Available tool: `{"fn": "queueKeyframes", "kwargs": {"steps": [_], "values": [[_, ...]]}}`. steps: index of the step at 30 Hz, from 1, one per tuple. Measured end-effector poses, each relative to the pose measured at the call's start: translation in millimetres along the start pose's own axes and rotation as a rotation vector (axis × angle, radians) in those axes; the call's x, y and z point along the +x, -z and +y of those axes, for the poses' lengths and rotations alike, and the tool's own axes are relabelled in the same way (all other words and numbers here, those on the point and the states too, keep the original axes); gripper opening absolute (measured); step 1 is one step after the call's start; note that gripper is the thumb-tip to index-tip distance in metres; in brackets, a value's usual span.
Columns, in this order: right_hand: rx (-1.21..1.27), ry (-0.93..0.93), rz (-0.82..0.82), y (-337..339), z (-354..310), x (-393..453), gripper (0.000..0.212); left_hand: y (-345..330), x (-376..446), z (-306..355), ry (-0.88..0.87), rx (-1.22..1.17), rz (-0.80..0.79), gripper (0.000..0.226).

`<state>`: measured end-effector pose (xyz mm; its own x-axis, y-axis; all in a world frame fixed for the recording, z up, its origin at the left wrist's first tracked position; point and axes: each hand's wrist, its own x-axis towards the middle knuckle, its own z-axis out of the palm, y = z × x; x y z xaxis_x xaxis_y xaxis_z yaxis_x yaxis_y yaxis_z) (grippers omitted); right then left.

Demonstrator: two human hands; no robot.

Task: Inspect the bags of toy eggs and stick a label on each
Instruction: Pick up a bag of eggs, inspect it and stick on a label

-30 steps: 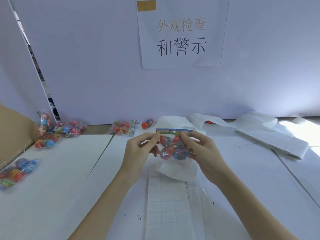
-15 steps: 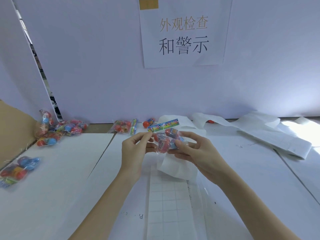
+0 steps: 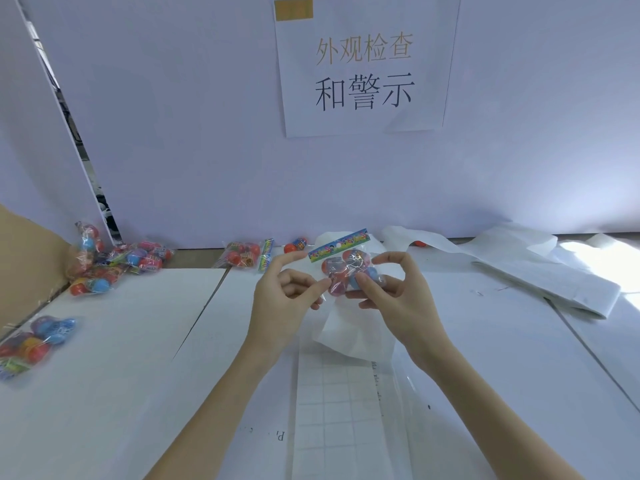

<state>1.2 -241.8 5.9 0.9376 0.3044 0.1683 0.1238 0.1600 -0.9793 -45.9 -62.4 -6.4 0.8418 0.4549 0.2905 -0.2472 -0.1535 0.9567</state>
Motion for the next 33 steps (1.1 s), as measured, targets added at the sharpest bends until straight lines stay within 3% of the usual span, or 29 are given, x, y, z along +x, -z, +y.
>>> {"fn": "queueKeyframes", "kwargs": {"steps": [6,16,20,23,28,33], "values": [[-0.008,-0.006,0.021,0.3,-0.5,0.5,0.028,-0.1,-2.6,-3.7,-0.174,0.16,-0.042,0.013],[-0.078,0.024,0.016,2.7,0.5,0.2,0.018,-5.2,-7.6,-2.3,-0.249,0.289,-0.158,0.015],[-0.003,0.018,-0.038,2.0,-4.5,-2.2,0.016,-8.9,-9.5,4.5,-0.037,0.007,-0.134,0.027],[0.03,-0.05,-0.108,-1.8,-5.2,-4.0,0.031,-4.2,-7.5,7.0,0.065,-0.169,-0.164,0.033],[-0.076,-0.136,-0.186,-3.9,-3.0,-4.5,0.047,2.1,-2.8,5.8,0.041,-0.142,-0.117,0.022],[-0.165,-0.068,-0.111,-4.3,2.0,-4.4,0.02,4.6,-1.9,6.3,0.052,-0.126,-0.157,0.026]]}}
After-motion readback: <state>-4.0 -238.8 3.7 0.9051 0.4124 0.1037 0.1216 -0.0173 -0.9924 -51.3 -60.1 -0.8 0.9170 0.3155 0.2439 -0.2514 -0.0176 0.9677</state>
